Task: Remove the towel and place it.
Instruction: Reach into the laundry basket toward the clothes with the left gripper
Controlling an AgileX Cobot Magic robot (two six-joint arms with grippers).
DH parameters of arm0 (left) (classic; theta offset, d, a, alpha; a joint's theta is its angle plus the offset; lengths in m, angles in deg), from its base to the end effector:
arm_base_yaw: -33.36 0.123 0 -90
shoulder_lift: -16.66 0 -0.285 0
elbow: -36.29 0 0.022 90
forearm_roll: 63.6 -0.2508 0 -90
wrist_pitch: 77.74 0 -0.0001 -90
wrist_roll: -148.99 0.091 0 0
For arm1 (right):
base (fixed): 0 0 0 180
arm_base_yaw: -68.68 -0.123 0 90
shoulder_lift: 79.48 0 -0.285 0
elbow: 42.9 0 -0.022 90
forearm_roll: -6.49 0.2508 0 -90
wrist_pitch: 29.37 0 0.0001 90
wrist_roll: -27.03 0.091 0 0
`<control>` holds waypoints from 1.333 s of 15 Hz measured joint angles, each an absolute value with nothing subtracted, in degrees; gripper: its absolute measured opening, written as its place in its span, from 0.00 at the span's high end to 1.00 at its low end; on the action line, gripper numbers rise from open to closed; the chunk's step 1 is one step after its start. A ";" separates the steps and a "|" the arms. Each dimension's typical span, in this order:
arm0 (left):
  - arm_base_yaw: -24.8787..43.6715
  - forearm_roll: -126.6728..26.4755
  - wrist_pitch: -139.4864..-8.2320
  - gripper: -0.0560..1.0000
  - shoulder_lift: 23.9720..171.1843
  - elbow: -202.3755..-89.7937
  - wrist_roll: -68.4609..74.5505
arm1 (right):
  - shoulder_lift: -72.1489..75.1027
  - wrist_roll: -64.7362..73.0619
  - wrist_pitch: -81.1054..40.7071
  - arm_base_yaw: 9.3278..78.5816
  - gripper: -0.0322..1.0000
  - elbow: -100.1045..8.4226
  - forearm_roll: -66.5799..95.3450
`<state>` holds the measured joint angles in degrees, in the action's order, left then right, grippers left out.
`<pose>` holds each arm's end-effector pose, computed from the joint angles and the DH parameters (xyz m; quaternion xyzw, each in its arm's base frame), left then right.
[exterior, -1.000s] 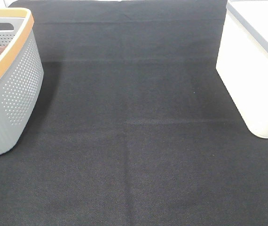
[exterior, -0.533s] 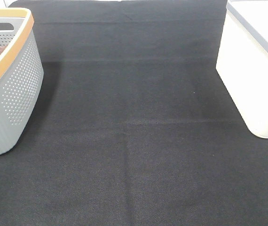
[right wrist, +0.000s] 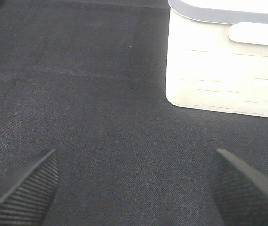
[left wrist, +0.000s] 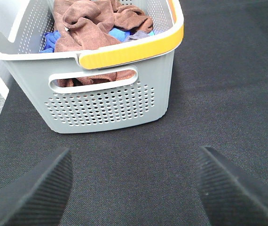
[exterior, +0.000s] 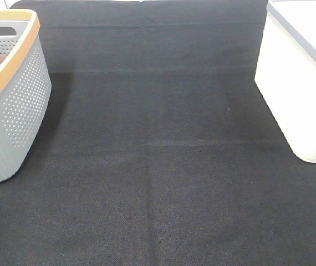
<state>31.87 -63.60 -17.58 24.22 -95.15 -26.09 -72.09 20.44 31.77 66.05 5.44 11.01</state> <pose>-0.0050 0.0001 0.2782 0.0475 0.8480 0.0158 0.5276 -0.0071 0.0060 0.2780 -0.0703 0.8485 0.0213 0.5241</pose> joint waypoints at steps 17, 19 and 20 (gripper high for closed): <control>31.87 -63.60 -17.58 0.28 24.22 -95.15 -26.09 | -72.09 20.44 31.77 66.05 0.17 5.44 11.01; 31.87 -63.60 -17.58 0.28 24.22 -95.15 -26.09 | -72.09 20.44 31.77 66.05 0.17 5.44 11.01; 31.87 -63.60 -17.58 0.28 24.22 -95.15 -26.09 | -72.09 20.44 31.77 66.05 0.17 5.44 11.01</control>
<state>31.87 -63.60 -17.58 24.22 -95.15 -26.09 -72.09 20.44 31.77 66.05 5.44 11.01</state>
